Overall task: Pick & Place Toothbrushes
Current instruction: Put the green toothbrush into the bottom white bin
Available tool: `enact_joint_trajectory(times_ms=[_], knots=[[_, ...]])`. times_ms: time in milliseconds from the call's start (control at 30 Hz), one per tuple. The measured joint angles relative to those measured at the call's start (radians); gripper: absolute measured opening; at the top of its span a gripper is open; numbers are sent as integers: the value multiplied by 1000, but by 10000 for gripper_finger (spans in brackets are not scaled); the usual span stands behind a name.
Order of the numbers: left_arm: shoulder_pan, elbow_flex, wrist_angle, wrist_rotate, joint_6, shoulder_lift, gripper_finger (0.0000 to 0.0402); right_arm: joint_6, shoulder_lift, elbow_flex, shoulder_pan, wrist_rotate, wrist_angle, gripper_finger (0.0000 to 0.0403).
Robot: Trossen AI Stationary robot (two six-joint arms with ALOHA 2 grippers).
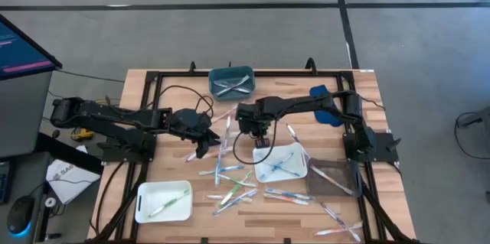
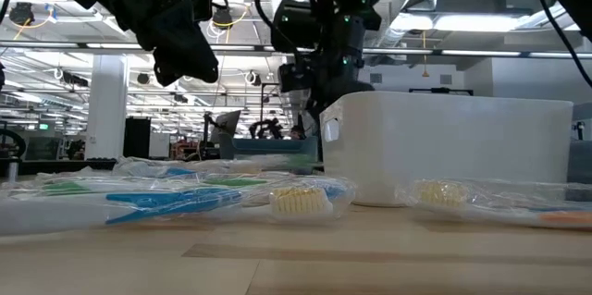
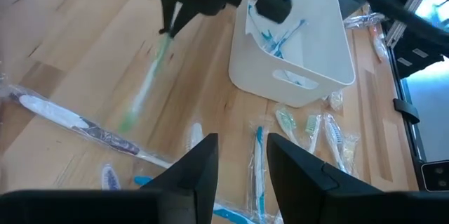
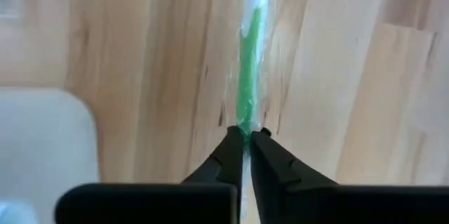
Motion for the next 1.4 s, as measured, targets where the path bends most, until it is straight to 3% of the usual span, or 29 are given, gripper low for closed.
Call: enact_joint_trajectory(times_ms=[333,700,967,1100,1200,1400], knots=[[0,0,6,-116,46,0,117,47,-3,184,13,48,-252,0],[15,0,15,-169,201,0,120,165,-5,351,61,53,-266,0],[43,0,55,-168,308,0,179,214,-5,364,83,76,-262,0],[53,0,72,-118,325,19,217,213,-5,364,85,81,-251,0],[62,14,85,-54,322,69,237,213,-5,364,88,105,-251,0],[62,118,87,-48,373,192,250,212,-5,364,91,126,-255,0]])
